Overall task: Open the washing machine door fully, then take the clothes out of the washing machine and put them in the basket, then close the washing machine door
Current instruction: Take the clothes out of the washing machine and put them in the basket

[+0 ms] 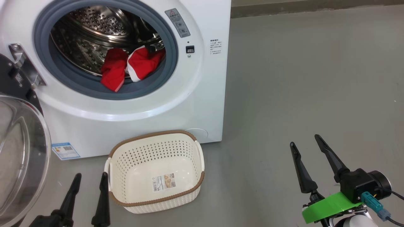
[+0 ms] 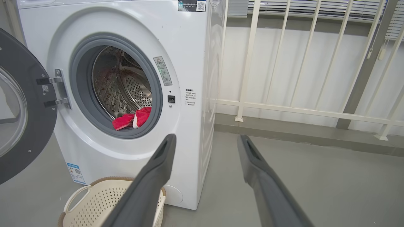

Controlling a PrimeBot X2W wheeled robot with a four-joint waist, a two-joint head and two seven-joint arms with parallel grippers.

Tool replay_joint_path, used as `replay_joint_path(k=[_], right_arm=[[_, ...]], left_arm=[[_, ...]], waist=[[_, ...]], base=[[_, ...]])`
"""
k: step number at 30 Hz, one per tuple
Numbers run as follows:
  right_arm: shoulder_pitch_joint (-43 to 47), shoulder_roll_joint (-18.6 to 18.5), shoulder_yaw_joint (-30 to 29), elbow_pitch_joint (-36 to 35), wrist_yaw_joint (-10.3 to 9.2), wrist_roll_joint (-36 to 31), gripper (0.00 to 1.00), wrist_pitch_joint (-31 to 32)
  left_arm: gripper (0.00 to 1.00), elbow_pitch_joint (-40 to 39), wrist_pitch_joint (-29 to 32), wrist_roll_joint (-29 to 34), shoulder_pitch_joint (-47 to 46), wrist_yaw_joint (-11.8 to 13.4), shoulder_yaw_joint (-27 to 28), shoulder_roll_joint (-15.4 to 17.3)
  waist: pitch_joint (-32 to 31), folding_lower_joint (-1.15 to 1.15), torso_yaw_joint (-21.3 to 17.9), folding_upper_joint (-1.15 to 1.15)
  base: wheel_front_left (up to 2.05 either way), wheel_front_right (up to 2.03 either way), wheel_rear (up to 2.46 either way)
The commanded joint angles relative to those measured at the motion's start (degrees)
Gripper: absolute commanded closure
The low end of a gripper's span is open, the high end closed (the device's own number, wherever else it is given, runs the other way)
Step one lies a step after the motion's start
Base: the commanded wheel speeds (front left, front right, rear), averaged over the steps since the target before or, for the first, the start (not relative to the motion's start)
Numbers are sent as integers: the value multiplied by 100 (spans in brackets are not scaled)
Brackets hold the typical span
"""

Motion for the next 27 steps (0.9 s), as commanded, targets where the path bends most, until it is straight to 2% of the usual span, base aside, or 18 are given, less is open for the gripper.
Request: replay_joint_path(k=[1, 8, 19, 27], right_arm=[[-80, -10, 119, -157, 20, -39, 0, -37], [-48, -10, 157, -129, 20, -24, 0, -37], [-51, -10, 195, -74, 20, -7, 0, -37], [-70, -10, 219, -59, 20, -7, 0, -37]], left_arm=[[0, -187, -65, 74, -122, 55, 224, 114], [0, -276, -39, 93, -88, 113, 176, 116], [0, -471, -42, 35, -71, 75, 147, 96], [0, -533, -54, 107, -77, 182, 141, 77]], waist=[[-11, 0, 6, 0], [-50, 0, 10, 0], [-45, 0, 17, 0], [9, 0, 48, 0]], base=[[55, -55, 0], [110, -110, 0], [179, -177, -2], [64, -64, 0]])
